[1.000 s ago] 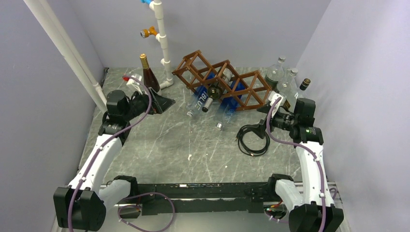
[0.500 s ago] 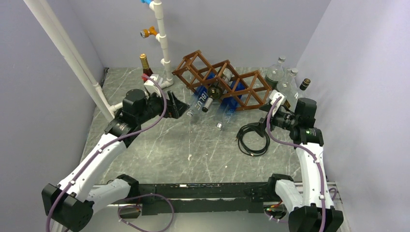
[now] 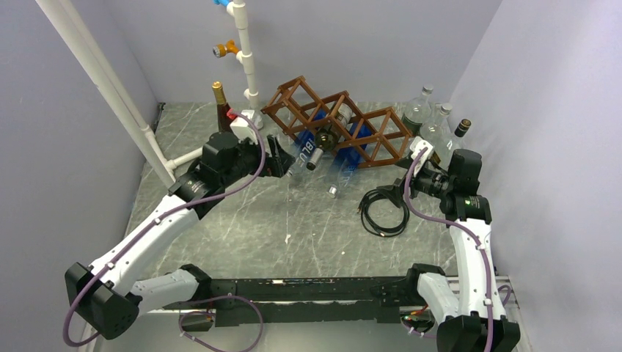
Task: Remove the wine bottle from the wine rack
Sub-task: Pick up the wine bottle from the wine rack.
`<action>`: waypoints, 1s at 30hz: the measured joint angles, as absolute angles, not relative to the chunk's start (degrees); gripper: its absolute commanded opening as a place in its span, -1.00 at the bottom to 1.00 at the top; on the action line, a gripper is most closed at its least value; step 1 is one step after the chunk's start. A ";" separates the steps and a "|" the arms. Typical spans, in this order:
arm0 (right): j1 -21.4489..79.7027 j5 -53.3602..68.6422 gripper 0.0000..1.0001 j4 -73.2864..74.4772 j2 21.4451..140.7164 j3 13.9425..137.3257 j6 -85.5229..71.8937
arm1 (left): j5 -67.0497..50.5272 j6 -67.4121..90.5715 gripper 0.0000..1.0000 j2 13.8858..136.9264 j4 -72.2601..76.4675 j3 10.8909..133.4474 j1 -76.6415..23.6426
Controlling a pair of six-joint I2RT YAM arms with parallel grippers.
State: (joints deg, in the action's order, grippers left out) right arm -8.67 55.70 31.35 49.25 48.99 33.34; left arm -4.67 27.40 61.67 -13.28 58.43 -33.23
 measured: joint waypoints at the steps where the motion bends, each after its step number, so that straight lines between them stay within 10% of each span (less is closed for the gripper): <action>1: -8.73 55.68 1.00 31.35 49.17 48.97 33.34 | -4.03 27.70 0.99 62.11 -13.98 59.13 -33.56; 30: -9.04 55.48 1.00 31.11 49.06 47.81 33.21 | 6.50 29.89 0.99 82.59 -20.93 77.84 -36.86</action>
